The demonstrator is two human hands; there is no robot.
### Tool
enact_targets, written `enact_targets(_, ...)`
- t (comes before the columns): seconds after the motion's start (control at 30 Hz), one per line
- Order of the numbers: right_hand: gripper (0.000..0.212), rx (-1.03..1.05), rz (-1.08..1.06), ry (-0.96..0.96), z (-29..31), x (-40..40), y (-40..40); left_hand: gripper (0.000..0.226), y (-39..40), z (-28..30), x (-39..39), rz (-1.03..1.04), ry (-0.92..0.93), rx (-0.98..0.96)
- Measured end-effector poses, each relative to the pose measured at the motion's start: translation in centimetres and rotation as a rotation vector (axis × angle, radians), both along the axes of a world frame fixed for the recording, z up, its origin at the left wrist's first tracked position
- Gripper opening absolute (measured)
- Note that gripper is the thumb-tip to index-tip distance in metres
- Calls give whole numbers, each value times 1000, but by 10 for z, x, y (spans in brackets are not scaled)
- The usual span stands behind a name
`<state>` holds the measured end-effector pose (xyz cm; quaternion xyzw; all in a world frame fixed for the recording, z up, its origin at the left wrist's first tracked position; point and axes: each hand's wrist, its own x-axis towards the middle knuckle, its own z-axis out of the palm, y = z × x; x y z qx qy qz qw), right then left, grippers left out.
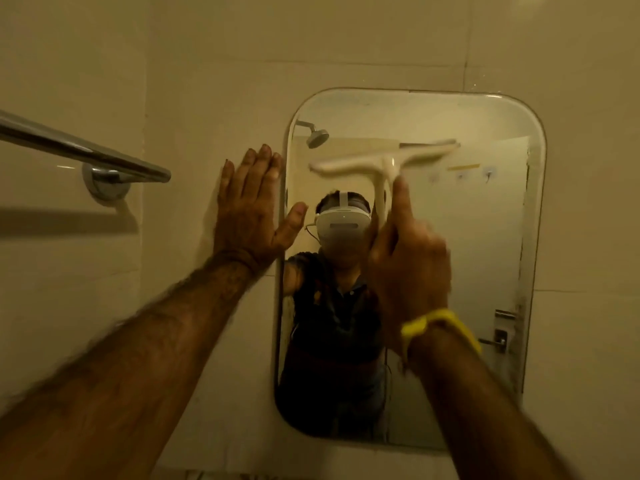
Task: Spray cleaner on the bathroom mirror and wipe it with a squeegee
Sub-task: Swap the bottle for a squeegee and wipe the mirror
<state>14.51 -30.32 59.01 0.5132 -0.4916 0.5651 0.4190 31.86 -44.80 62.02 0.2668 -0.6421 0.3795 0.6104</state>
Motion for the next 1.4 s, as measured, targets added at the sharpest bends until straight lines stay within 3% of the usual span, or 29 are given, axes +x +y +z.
enact_targets(0.13, 55, -75, -12, -99, 69, -1, 0, 78, 10, 5, -7, 23, 58, 50)
enact_targets(0.23, 56, -28, -3, -115, 30, 3, 0, 80, 15, 9, -14, -5, 105, 113)
enact_targets(0.37, 57, 1, -1, -102, -23, 1, 4, 87, -1, -1, -12, -34, 26, 50)
enact_targets(0.47, 56, -89, -45, -110, 31, -9, 1, 92, -7, -1, -12, -47, -41, -13)
enact_targets(0.57, 56, -142, -36, -235, 81, -10, 0, 91, -5, -1, -12, -44, -123, -55)
enact_targets(0.67, 56, -116, -2, -290, 54, 2, -2, 94, -4, -1, -11, 0, -152, -29)
enact_targets(0.8, 57, -85, -1, -228, -12, 11, -1, 95, -2, -2, -12, 58, -177, -15)
enact_targets(0.87, 56, -105, -12, -201, 6, -1, 3, 93, -2, -2, -12, 48, -182, -19)
enact_targets(0.97, 54, -197, -43, -297, 66, -31, 11, 91, -4, -2, -12, 17, -182, -17)
enact_targets(1.03, 54, -234, -63, -344, 71, -39, 14, 91, -3, -2, -12, 4, -181, -17)
enact_targets(1.2, 54, -180, -33, -352, -16, -22, 11, 90, -3, -3, -11, -9, -171, -18)
enact_targets(1.4, 47, -337, -64, -410, 79, -60, 21, 90, -5, -3, -12, 6, -171, -11)
